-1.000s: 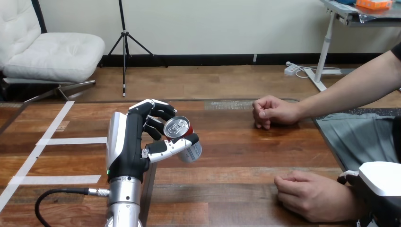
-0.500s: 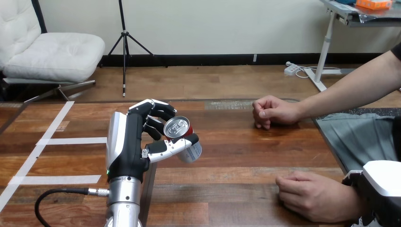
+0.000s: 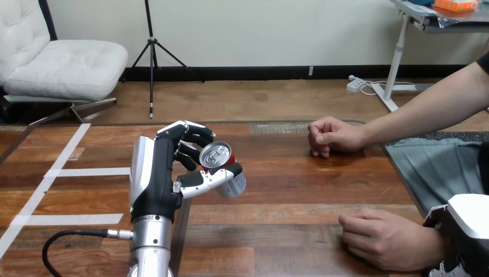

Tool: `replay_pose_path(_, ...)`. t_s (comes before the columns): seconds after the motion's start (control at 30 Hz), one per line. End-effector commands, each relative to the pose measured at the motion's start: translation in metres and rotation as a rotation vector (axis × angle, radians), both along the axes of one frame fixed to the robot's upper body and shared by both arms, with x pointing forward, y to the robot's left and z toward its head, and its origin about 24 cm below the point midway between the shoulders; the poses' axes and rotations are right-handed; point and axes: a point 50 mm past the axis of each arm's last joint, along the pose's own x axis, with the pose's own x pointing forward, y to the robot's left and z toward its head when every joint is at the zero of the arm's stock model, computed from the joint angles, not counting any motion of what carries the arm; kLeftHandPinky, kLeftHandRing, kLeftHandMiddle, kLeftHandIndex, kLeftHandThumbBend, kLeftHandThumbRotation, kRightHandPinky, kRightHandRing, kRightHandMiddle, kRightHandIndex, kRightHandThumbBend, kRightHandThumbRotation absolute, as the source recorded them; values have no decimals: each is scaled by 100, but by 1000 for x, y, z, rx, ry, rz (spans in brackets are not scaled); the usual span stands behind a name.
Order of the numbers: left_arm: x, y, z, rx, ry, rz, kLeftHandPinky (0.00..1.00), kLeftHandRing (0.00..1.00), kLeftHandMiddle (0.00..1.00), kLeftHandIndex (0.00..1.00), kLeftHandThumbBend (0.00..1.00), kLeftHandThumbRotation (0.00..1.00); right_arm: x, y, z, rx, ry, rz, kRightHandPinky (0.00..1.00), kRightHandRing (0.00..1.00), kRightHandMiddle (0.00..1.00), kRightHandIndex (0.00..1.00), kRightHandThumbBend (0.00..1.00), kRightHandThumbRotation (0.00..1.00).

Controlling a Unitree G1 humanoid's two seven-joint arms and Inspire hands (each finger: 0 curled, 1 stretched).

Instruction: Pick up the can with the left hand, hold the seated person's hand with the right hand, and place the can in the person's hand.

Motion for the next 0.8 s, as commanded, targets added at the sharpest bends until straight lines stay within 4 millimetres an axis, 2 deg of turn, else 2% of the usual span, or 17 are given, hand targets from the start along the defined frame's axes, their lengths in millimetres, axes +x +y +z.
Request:
replay_pose_path(0.0, 11, -1, 32, -17, -150, -18, 34, 40, 46, 50, 71, 0, 11, -4, 6, -12, -44, -5, 19, 34, 48, 58, 77, 0)
replay_pose_path(0.33, 11, -1, 32, -18, -148, -18, 34, 40, 46, 50, 71, 0, 13, -6, 4, 15, -53, 1, 11, 21, 34, 50, 73, 0)
replay_pose_path(0.57, 11, -1, 32, -19, -148, -17, 34, 40, 46, 50, 71, 0, 14, -6, 3, 39, -59, -1, 12, 23, 35, 48, 70, 0)
replay_pose_path(0.77, 12, -1, 33, -19, -149, -14, 34, 40, 46, 50, 71, 0, 14, -6, 3, 60, -75, 21, 13, 25, 35, 47, 73, 0)
